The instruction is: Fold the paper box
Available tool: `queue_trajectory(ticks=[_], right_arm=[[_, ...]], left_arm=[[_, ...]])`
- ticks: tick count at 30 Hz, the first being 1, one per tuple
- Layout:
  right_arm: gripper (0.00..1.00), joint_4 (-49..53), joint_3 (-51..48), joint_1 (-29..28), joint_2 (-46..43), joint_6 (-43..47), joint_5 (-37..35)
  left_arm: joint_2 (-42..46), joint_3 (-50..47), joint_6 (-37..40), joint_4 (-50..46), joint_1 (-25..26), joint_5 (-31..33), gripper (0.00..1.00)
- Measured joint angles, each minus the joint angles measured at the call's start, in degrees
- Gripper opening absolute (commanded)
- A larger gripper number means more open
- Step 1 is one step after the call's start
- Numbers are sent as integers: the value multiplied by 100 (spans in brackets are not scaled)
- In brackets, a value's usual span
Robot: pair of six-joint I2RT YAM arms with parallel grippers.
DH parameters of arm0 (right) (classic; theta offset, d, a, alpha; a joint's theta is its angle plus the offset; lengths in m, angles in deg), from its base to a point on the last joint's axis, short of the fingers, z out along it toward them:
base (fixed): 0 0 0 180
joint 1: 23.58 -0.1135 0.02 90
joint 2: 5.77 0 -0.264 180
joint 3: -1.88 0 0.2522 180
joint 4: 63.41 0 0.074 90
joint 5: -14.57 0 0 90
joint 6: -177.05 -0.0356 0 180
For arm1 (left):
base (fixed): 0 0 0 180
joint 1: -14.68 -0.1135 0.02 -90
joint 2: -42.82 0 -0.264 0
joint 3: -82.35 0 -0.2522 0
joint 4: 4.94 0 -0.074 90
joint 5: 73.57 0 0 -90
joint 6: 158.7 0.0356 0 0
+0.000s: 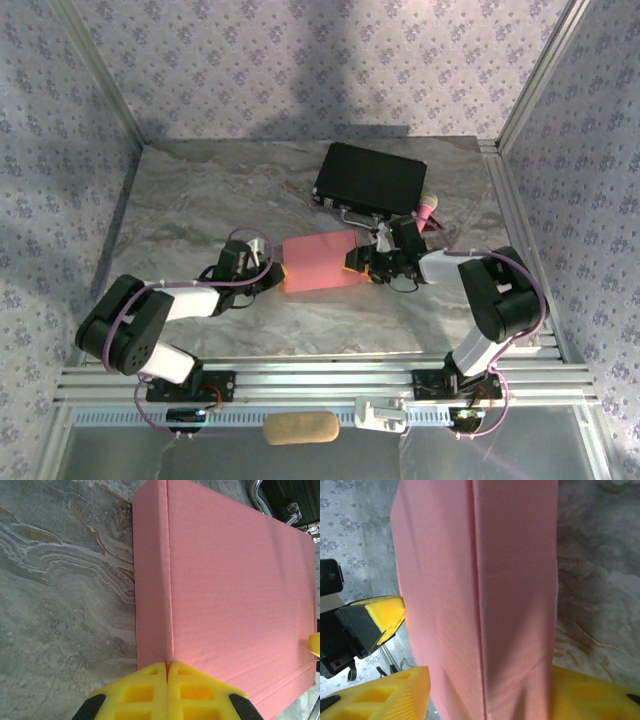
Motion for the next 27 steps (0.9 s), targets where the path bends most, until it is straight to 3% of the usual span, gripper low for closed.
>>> queue_trajectory(ticks=[5,7,11,15,19,23,27], right_arm=[[39,-570,-2,-57,225,-476,61],[34,-844,-15,-59,295,-761,122],[31,-1091,-48,-74,262,-1309,181],[31,-704,-15,4,-85,-1550,81],[32,258,299,162,-446,-1563,46],[32,1123,682,417,-503,-1532,186],[33,1862,892,660,-568,-1419,420]], left_arm=[[-76,-42,-103,240,-70,-55,1],[-7,-42,-103,179,-96,2,25],[638,-22,94,-831,48,352,48],[1703,568,881,-2295,857,1154,57],[2122,1467,2205,-2935,1853,2074,59],[1821,1937,3633,-3309,2778,3049,60],[848,2277,4979,-3611,3456,3998,61]])
